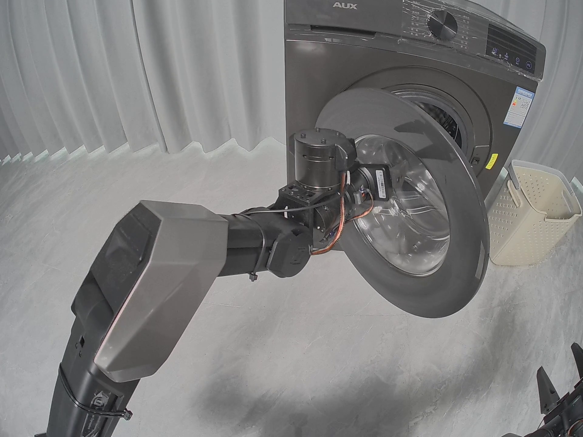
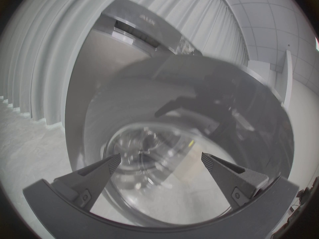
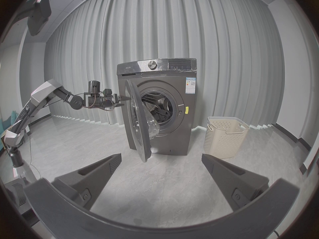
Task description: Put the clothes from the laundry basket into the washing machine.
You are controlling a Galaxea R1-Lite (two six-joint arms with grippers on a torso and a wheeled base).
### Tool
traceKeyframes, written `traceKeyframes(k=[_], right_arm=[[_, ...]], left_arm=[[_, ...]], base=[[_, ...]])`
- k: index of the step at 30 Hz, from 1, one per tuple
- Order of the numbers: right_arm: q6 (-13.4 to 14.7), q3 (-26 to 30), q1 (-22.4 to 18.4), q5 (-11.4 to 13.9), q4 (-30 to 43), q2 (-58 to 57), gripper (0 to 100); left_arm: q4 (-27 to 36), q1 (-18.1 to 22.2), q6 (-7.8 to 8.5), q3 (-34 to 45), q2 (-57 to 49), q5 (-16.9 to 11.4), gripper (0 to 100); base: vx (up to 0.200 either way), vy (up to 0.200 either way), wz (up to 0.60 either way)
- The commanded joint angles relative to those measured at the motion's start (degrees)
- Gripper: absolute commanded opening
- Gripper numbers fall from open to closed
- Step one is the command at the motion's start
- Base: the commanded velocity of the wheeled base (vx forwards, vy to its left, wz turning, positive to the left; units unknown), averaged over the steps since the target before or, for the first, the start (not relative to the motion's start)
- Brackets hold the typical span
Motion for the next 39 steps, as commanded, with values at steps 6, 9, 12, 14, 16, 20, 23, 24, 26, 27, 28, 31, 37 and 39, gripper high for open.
traceKeyframes(k=[6, 9, 12, 14, 16, 20, 23, 24, 26, 27, 28, 31, 37, 39], right_arm=[[0.0, 1.0, 0.0, 0.0, 0.0, -0.9, 100], [0.0, 1.0, 0.0, 0.0, 0.0, -0.9, 100], [0.0, 1.0, 0.0, 0.0, 0.0, -0.9, 100], [0.0, 1.0, 0.0, 0.0, 0.0, -0.9, 100], [0.0, 1.0, 0.0, 0.0, 0.0, -0.9, 100], [0.0, 1.0, 0.0, 0.0, 0.0, -0.9, 100], [-0.1, 1.0, 0.0, 0.0, 0.0, -0.9, 100], [-0.1, 1.0, 0.0, 0.0, 0.0, -0.9, 100], [-0.2, 1.0, 0.0, 0.0, 0.0, -0.9, 100], [-0.2, 1.0, 0.0, 0.0, 0.0, -0.9, 100], [-0.2, 1.0, 0.0, 0.0, 0.0, -0.9, 100], [-0.2, 1.0, 0.0, 0.0, 0.0, -0.9, 100], [-0.1, 1.0, 0.0, 0.0, 0.0, -0.9, 100], [-0.1, 1.0, 0.0, 0.0, 0.0, -0.9, 100]], left_arm=[[-0.5, 0.0, -2.50, -1.1, 2.3, 0.3, 100], [-0.1, 0.7, -2.58, -1.1, 0.2, 0.5, 100], [0.5, 1.5, -2.41, 4.0, -5.5, 0.4, 100], [0.5, 1.9, -2.23, 14.0, -12.8, -0.5, 100], [0.3, 1.9, -2.14, 19.4, -16.7, -1.3, 100], [-0.6, 1.8, -1.62, 42.6, -32.3, -5.5, 100], [-1.6, 1.4, -0.12, 55.7, -41.3, -5.4, 100], [-2.4, 1.3, 0.32, 59.0, -43.6, -5.5, 100], [-5.0, 1.3, 1.02, 66.2, -48.7, -5.2, 100], [-6.8, 1.3, 1.02, 69.5, -50.9, -5.2, 100], [-8.5, 1.3, 1.11, 72.4, -53.5, -5.1, 100], [-11.3, 1.3, 1.11, 79.6, -60.3, -4.9, 100], [-11.8, 2.0, 5.33, 92.1, -72.5, -3.5, 100], [-11.8, 2.1, 6.12, 94.7, -74.8, -3.2, 100]], base=[[0.000, 0.000, 0.00], [0.000, 0.000, 0.00], [0.000, 0.000, 0.00], [0.000, 0.000, 0.00], [0.000, 0.000, 0.00], [0.000, 0.000, 0.00], [0.000, 0.000, 0.00], [0.000, 0.000, 0.00], [0.000, 0.000, 0.00], [0.000, 0.000, 0.00], [0.000, 0.000, 0.00], [0.000, 0.000, 0.00], [0.000, 0.000, 0.00], [0.000, 0.000, 0.00]])
